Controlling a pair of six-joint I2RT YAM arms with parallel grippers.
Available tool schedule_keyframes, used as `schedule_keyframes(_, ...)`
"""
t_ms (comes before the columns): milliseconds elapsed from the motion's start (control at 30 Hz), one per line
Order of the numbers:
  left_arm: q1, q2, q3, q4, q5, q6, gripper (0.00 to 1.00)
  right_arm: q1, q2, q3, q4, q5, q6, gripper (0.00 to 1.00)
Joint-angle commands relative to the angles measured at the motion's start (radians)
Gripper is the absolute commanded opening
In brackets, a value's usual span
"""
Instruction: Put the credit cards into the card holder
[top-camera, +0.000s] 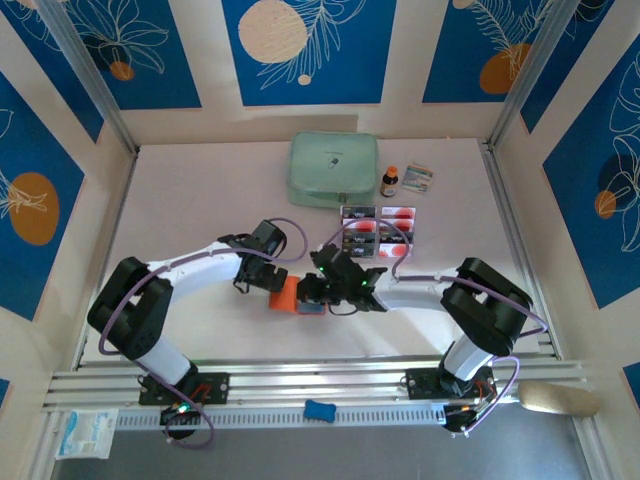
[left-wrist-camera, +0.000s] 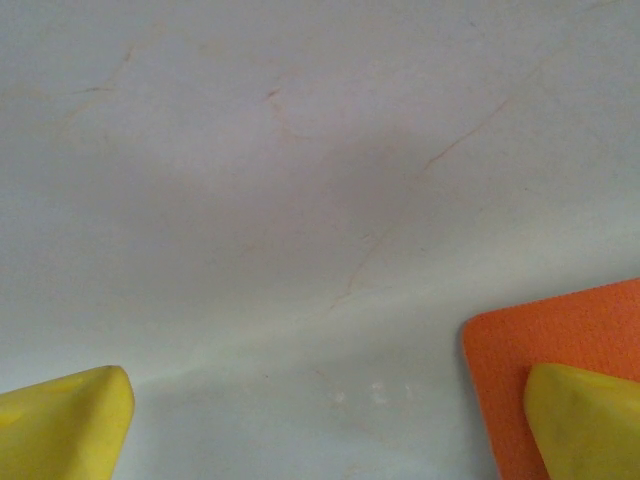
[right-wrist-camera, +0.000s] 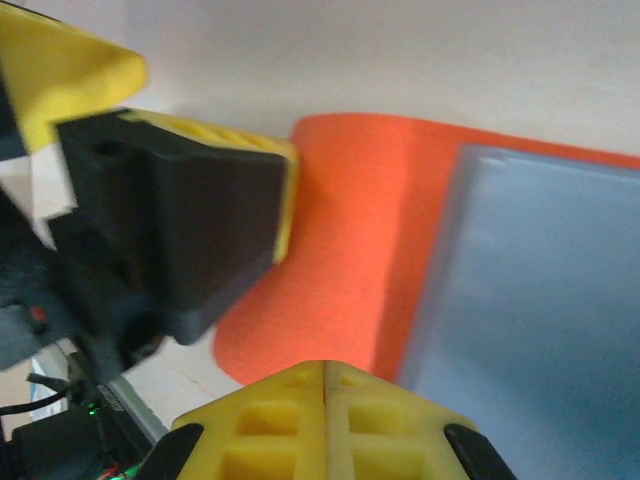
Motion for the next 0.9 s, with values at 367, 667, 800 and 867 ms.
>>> schedule_keyframes(367,0.006,-0.046,0.016,-0.017,0.073,-0.045,1.0,0.01,0.188,0.033,0.1,-0.076,0.015,0.0)
schedule_keyframes(667,0.008,-0.085,0.035,-0.001,0.179,-0.118,1.0,0.009,0.204,-0.017,0.146,-0.076,0.049,0.0)
schedule_keyframes(800,0.008,-0.08,-0.034,0.042,0.213,-0.167,1.0,0.01,0.19,-0.033,0.159,-0.076,0.058,0.0)
schedule_keyframes(867,0.008,-0.071,-0.07,0.061,0.218,-0.187,1.0,0.011,0.173,-0.042,0.161,-0.076,0.059,0.0)
